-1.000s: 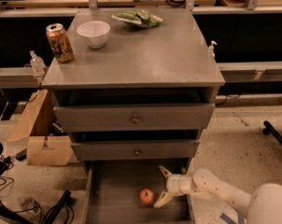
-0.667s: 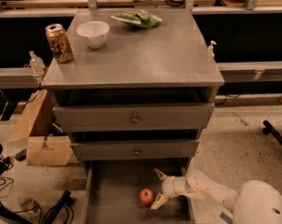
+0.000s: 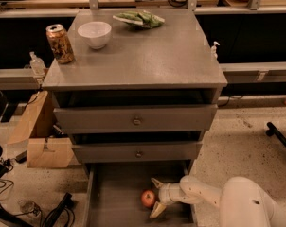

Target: Pick apple from bottom drawer and place on counter

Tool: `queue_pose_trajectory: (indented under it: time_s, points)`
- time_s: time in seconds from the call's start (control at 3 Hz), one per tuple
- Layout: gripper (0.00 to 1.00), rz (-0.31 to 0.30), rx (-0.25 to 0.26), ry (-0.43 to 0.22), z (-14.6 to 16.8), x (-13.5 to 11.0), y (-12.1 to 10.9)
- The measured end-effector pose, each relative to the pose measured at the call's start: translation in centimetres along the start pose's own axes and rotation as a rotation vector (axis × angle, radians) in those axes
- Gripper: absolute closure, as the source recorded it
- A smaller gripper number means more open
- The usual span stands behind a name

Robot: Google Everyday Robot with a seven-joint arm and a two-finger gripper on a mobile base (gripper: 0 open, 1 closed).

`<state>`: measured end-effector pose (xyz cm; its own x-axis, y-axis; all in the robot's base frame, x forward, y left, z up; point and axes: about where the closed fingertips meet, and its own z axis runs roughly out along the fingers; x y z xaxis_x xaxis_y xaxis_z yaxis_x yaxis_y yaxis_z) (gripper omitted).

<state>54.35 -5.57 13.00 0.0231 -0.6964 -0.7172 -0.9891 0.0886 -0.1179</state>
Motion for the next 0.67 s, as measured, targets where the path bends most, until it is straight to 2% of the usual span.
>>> queue_pose_trajectory:
  time_s: [0.33,0.67]
  points:
    - [0.24,0.005,-0.033,0.024,0.3,0.1,1.6]
    - [0.49,0.007,-0.056,0.016,-1.3,-2.6,2.3]
